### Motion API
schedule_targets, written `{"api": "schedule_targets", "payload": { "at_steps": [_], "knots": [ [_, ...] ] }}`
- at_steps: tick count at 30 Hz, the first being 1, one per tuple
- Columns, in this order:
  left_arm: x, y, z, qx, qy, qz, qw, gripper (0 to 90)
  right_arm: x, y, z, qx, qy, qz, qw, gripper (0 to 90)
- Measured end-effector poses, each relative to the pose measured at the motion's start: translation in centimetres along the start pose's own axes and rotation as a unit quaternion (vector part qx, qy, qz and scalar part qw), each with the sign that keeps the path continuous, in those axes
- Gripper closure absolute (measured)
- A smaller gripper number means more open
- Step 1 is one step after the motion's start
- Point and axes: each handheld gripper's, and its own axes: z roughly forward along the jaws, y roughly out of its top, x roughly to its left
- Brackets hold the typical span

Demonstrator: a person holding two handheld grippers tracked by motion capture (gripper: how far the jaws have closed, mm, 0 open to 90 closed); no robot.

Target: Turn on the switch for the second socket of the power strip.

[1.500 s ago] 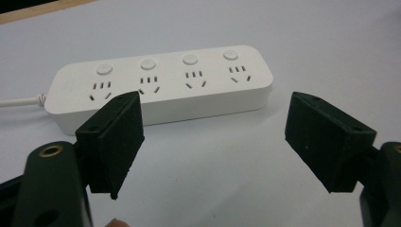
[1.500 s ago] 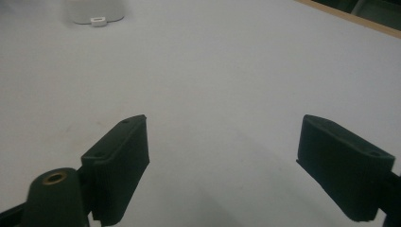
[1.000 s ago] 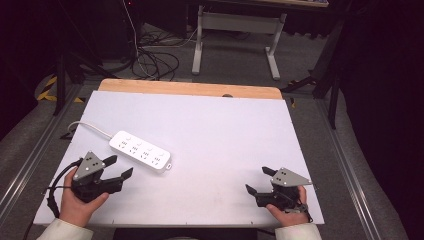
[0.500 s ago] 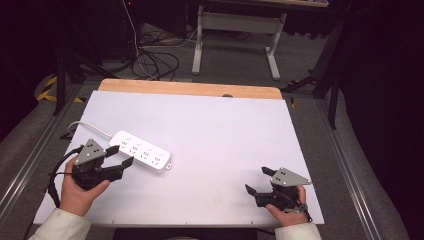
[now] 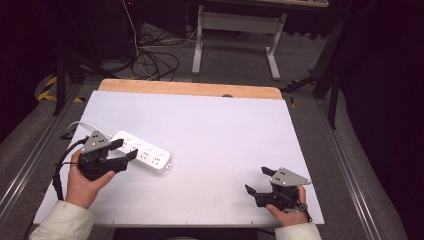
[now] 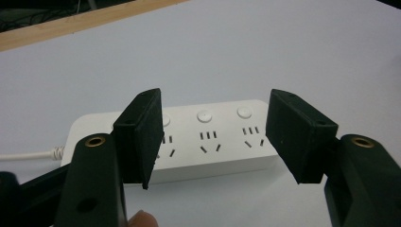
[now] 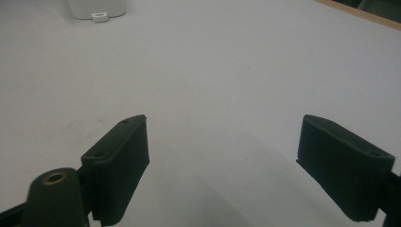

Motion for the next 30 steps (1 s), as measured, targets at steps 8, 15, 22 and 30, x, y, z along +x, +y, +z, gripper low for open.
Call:
{"api": "schedule_targets", "payload": {
  "at_steps": [8, 15, 22, 30],
  "knots": [
    [0.6, 0.5, 1.1, 0.020, 0.001, 0.001, 0.9998, 67.9, 0.0, 0.0, 0.1, 0.002, 0.002, -0.003, 1.0000, 17.7],
    [0.9, 0.9, 2.1, 0.027, 0.008, 0.006, 0.9996, 89.8, 0.0, 0.0, 0.1, 0.002, 0.002, -0.005, 1.0000, 17.7],
    [0.9, 1.2, 3.1, 0.036, 0.025, 0.009, 0.9990, 90.0, 0.0, 0.0, 0.1, 0.002, 0.002, -0.005, 1.0000, 17.8],
    [2.1, 1.2, 4.8, 0.048, 0.023, -0.017, 0.9984, 89.9, 0.0, 0.0, 0.1, 0.002, 0.003, -0.005, 1.0000, 17.8]
  ]
}}
